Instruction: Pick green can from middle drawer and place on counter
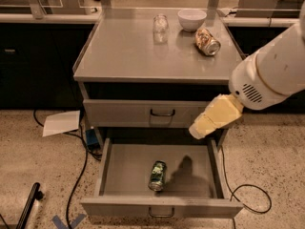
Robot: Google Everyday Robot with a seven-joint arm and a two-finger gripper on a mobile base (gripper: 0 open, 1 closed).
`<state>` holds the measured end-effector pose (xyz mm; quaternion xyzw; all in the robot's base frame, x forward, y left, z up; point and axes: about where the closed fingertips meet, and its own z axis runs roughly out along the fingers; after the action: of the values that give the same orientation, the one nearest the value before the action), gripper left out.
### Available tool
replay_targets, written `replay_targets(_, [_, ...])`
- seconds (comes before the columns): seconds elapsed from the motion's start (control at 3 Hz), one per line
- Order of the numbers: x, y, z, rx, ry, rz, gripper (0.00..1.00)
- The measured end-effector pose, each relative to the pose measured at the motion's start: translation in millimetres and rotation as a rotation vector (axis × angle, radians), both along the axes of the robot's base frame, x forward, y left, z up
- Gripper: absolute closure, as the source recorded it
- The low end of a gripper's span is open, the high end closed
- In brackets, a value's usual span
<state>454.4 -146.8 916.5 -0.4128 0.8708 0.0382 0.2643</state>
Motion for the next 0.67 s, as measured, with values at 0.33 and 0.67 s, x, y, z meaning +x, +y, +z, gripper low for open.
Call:
replay_targets(0.33, [15.0,4.1,4.7,0.056,-0.041,-0.080,0.00])
replay_targets(0.67, [15.0,4.1,4.7,0.056,-0.041,-0.081,0.00])
